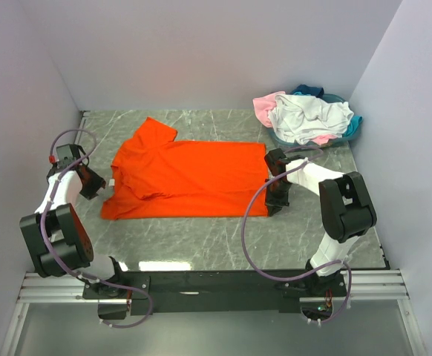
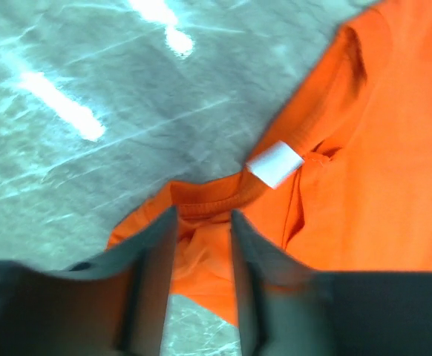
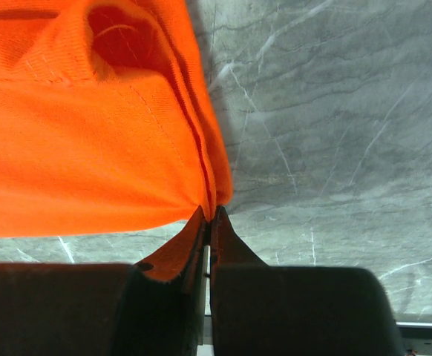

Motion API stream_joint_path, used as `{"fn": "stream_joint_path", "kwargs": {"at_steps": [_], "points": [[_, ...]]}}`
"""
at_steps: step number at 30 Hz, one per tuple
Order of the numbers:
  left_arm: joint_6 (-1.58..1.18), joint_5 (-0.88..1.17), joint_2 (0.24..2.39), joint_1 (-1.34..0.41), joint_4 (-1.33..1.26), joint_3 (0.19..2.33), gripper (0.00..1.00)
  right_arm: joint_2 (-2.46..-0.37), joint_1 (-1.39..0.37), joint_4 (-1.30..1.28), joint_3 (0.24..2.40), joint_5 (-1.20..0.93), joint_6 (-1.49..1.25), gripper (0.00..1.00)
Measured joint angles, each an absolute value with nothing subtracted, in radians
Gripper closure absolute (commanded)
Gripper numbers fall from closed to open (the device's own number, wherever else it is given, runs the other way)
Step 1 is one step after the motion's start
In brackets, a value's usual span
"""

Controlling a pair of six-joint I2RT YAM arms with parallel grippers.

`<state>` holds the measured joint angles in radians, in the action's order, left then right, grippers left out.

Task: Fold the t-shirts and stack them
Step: Fold the tshirt

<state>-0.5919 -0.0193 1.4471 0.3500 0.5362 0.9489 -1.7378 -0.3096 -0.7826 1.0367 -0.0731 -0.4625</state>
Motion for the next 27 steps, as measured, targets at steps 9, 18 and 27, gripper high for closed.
{"fn": "stream_joint_path", "kwargs": {"at_steps": [9,18,27], "points": [[-0.611,-0.042,1.448,0.349,0.53,0.95,0.45,-1.748,-0.31,-0.796,1.049,-0.073,-0.457,1.0],[-0.625,0.016,1.645,0.301,0.389,1.102,0.5,-1.748,-0.31,-0.798,1.049,-0.072,-0.455,1.0],[-0.659,0.126,1.851,0.297,0.256,1.254,0.59,-1.748,-0.31,-0.803,1.052,-0.069,-0.455,1.0]]}}
